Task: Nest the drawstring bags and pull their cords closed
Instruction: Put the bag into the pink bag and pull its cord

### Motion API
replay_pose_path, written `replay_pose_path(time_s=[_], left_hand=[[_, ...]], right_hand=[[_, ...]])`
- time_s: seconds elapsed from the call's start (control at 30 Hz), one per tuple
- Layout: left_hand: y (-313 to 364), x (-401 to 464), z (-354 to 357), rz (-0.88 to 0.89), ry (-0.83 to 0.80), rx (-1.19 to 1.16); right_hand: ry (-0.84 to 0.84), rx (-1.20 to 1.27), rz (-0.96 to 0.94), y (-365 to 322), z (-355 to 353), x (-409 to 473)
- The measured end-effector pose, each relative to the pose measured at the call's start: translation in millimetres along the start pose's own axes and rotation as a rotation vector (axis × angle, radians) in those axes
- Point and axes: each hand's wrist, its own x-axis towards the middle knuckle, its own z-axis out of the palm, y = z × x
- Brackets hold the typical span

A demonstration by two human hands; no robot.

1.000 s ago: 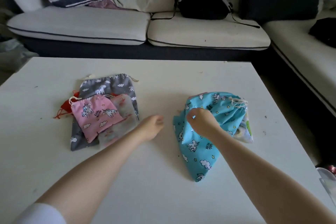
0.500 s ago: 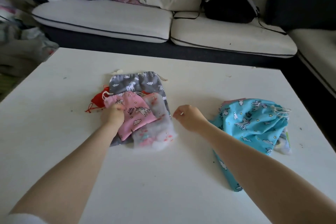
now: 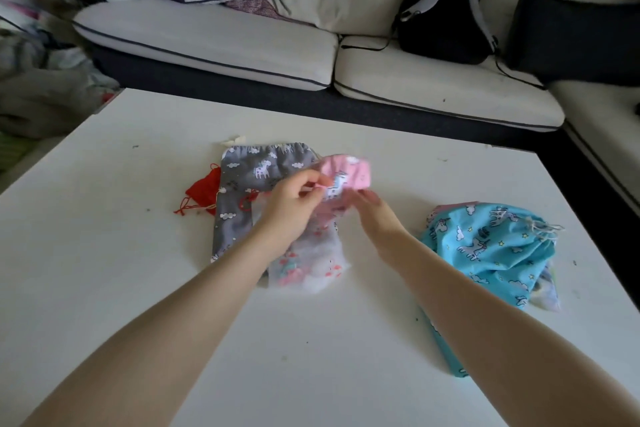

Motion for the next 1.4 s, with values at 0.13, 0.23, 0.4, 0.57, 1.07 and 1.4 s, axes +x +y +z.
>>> replay_pose_path(time_s=[0.13, 0.23, 0.4, 0.57, 1.07, 1.4], left_hand=[[32.2, -11.4, 16.3, 0.052, -0.105, -0.171], [47.4, -20.8, 31.6, -0.082, -0.206, -0.428], [55.4, -34.4, 69.2, -0.377, -0.295, -0.634], [75.5, -51.4, 88.7, -0.372, -0.358, -0.595], [111.6, -65.6, 72.4, 0.364, -0.175, 0.622], [107.0, -76.4, 78.2, -0.062, -0.077, 0.299]], right_hand=[[0.131, 0.421, 0.133, -6.3, -33.7, -10.9], [0.12, 0.505, 0.161, 0.2, -67.9, -29.7], [0.131, 0.53, 0.08, 11.3, -106.5, -58.0], [0.118, 0.457, 0.038, 21.4, -124.4, -88.1], [0.07, 1.467, -0.087, 6.6, -191.7, -123.6], [0.224, 0.477, -0.078, 23.6, -190.8, -136.7]])
